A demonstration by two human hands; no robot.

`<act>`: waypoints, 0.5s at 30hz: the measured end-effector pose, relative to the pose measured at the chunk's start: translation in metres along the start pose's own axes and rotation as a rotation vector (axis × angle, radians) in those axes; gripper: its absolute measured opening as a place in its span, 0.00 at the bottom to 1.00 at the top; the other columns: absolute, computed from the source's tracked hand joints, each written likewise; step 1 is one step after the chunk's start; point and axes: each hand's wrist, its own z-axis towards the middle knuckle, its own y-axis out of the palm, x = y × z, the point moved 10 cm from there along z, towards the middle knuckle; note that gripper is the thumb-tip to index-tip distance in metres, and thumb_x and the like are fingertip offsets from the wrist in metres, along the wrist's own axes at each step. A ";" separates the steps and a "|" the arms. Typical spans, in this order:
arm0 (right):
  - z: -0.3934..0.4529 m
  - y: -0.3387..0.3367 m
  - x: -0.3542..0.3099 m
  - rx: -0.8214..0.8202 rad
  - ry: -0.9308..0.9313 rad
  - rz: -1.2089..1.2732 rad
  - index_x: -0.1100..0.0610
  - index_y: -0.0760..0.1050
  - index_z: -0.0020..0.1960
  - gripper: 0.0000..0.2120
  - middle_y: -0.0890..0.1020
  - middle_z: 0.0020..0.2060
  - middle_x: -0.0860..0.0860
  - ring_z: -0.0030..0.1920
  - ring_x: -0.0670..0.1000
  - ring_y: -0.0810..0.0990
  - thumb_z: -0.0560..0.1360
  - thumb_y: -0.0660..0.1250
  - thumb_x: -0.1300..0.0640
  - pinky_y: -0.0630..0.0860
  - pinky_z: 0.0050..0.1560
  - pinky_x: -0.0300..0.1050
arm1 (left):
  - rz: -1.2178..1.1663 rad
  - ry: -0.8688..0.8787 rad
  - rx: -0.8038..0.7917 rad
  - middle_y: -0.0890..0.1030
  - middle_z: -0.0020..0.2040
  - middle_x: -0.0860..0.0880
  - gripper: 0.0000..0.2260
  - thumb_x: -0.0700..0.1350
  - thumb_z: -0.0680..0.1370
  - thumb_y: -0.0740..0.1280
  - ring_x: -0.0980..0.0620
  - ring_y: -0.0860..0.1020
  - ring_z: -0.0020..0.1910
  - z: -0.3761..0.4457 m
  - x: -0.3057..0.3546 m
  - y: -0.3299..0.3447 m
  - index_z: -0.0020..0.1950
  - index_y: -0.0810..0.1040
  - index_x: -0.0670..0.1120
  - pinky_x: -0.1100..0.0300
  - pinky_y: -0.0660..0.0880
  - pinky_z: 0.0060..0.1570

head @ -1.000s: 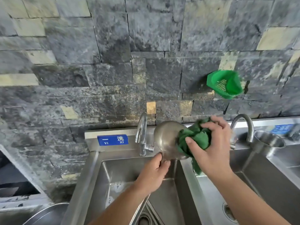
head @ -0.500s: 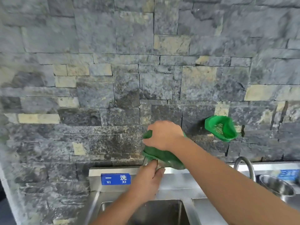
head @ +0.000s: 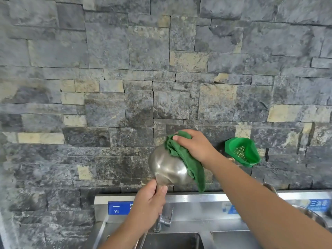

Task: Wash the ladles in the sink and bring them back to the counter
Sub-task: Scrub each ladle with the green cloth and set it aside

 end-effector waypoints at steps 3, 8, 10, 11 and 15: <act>-0.024 -0.002 -0.008 0.231 -0.137 0.000 0.41 0.80 0.48 0.04 0.82 0.53 0.42 0.55 0.45 0.80 0.74 0.70 0.49 0.74 0.64 0.49 | -0.090 -0.055 0.058 0.64 0.26 0.53 0.10 0.44 0.83 0.59 0.55 0.60 0.23 0.011 0.015 0.002 0.42 0.68 0.46 0.62 0.57 0.22; -0.062 0.028 -0.026 0.425 -0.407 -0.526 0.50 0.78 0.64 0.26 0.71 0.71 0.50 0.72 0.55 0.64 0.73 0.63 0.37 0.58 0.74 0.50 | -0.131 -0.143 0.050 0.62 0.25 0.50 0.10 0.33 0.79 0.50 0.54 0.59 0.21 0.020 0.024 0.019 0.41 0.64 0.44 0.62 0.55 0.24; -0.068 0.036 -0.035 0.430 -0.559 -0.683 0.51 0.80 0.62 0.26 0.75 0.67 0.52 0.70 0.57 0.67 0.73 0.63 0.37 0.59 0.74 0.51 | -0.111 -0.172 0.016 0.61 0.24 0.51 0.10 0.31 0.76 0.49 0.54 0.58 0.21 0.015 0.020 0.020 0.40 0.63 0.44 0.59 0.54 0.26; -0.067 0.035 -0.036 0.413 -0.611 -0.692 0.52 0.80 0.61 0.25 0.77 0.65 0.52 0.68 0.56 0.68 0.72 0.64 0.37 0.60 0.73 0.51 | -0.097 -0.183 -0.001 0.62 0.24 0.51 0.10 0.31 0.76 0.49 0.54 0.58 0.22 0.013 0.018 0.019 0.40 0.63 0.44 0.58 0.53 0.27; -0.060 0.011 -0.017 0.391 -0.496 -0.389 0.53 0.80 0.61 0.24 0.78 0.62 0.49 0.64 0.49 0.74 0.71 0.65 0.40 0.67 0.67 0.45 | -0.071 -0.211 -0.114 0.63 0.26 0.52 0.07 0.40 0.83 0.55 0.55 0.58 0.22 0.006 0.018 0.023 0.45 0.65 0.45 0.61 0.54 0.24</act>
